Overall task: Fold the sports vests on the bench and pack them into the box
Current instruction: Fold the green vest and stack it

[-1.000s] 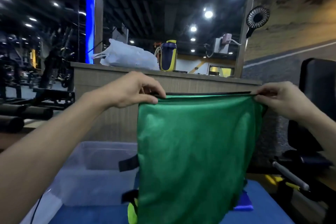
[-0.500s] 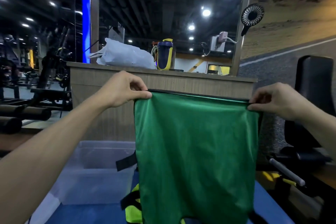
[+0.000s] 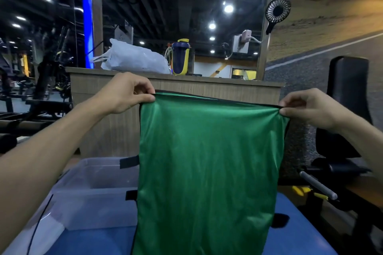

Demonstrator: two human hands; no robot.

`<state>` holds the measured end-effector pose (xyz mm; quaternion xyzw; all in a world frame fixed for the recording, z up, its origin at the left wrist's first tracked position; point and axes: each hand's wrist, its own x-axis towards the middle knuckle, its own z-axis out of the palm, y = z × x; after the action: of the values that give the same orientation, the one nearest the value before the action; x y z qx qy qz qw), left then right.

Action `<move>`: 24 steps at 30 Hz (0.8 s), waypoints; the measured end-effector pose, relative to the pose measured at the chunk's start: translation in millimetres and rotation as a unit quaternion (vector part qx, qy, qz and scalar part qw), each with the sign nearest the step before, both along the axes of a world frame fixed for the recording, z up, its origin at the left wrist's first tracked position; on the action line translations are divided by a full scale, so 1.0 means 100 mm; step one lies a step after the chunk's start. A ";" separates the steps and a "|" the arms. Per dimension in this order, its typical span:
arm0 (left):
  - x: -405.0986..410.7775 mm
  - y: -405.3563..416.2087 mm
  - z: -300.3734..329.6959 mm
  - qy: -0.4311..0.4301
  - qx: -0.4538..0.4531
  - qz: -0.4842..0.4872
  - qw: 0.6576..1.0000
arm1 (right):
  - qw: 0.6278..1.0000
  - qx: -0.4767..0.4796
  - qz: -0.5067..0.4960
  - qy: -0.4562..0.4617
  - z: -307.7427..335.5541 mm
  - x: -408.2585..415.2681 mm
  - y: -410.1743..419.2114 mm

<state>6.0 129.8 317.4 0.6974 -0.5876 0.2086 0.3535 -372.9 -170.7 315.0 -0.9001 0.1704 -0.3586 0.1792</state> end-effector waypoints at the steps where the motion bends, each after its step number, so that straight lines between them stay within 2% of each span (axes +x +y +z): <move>1: 0.02 0.00 -0.01 0.019 0.002 -0.008 1.000 | 0.999 0.034 0.019 -0.008 -0.01 0.00 0.00; 5: 0.08 0.02 -0.05 0.195 0.050 -0.085 0.976 | 0.985 0.153 0.065 -0.045 -0.09 0.00 -0.01; 9: 0.10 0.03 -0.11 0.252 0.099 -0.121 0.955 | 0.978 0.187 0.046 -0.079 -0.17 0.04 -0.05; 13: 0.06 -0.02 -0.15 0.185 0.149 -0.084 0.968 | 0.978 0.190 0.020 -0.083 -0.18 0.13 -0.12; 18: 0.03 -0.03 -0.17 0.044 0.131 -0.001 0.990 | 0.984 0.164 0.016 -0.071 -0.16 0.16 -0.12; 24: 0.08 -0.03 -0.18 -0.010 0.103 0.032 0.994 | 0.994 0.102 0.010 -0.023 -0.22 0.14 -0.09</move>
<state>13.5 126.6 299.1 0.7462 -0.5869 0.1653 0.2672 -358.8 -180.0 292.6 -0.8703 0.1931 -0.3583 0.2774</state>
